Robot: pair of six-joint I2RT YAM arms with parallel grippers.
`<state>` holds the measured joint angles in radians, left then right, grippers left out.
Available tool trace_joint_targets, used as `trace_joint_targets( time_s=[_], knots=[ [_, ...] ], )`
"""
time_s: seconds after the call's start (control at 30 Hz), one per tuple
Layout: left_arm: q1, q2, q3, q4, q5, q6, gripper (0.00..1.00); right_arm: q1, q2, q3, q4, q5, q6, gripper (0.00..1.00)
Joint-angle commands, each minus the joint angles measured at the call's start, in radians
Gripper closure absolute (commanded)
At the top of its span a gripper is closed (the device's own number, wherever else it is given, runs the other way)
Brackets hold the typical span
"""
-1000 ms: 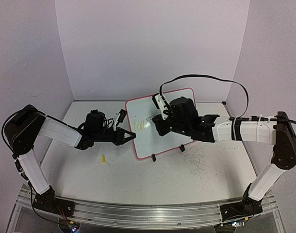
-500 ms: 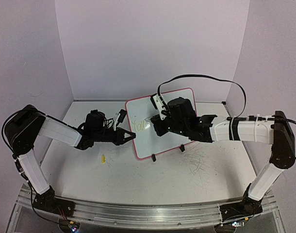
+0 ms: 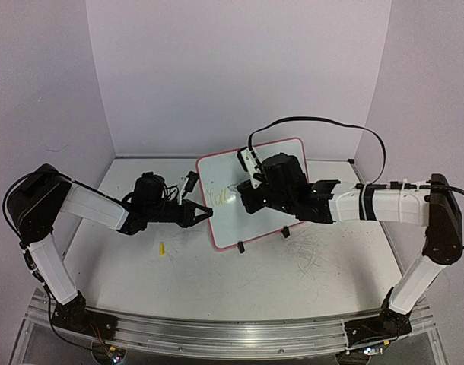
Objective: Write a sentence on the whiteboard
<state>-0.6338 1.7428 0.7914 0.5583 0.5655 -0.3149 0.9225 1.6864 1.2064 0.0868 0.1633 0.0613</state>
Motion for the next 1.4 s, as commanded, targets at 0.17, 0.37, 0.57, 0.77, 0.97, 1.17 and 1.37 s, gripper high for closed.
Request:
trace_joint_targets(
  time_s=[0.17,0.37,0.57,0.77,0.97,1.17,1.37],
  knots=[
    [-0.015,0.031,-0.01,-0.107,-0.048,0.043,1.0,0.023,-0.159,0.002,-0.033,-0.078,0.035,1.0],
    [-0.015,0.03,-0.008,-0.109,-0.049,0.042,1.0,-0.032,-0.143,-0.011,-0.036,-0.021,0.006,1.0],
    [-0.016,0.021,-0.011,-0.116,-0.056,0.045,1.0,-0.023,-0.095,-0.03,-0.006,-0.049,-0.043,1.0],
    [-0.015,0.029,-0.003,-0.118,-0.055,0.044,1.0,-0.011,-0.067,-0.023,0.009,-0.073,-0.044,1.0],
    [-0.016,0.029,-0.001,-0.118,-0.056,0.043,1.0,-0.011,-0.055,-0.027,0.021,-0.053,-0.036,1.0],
    [-0.016,0.023,-0.003,-0.12,-0.058,0.043,1.0,-0.01,-0.04,-0.016,0.019,-0.027,-0.023,1.0],
    [-0.015,0.022,0.0,-0.123,-0.058,0.044,1.0,-0.011,-0.034,-0.014,0.019,-0.033,-0.024,1.0]
  ],
)
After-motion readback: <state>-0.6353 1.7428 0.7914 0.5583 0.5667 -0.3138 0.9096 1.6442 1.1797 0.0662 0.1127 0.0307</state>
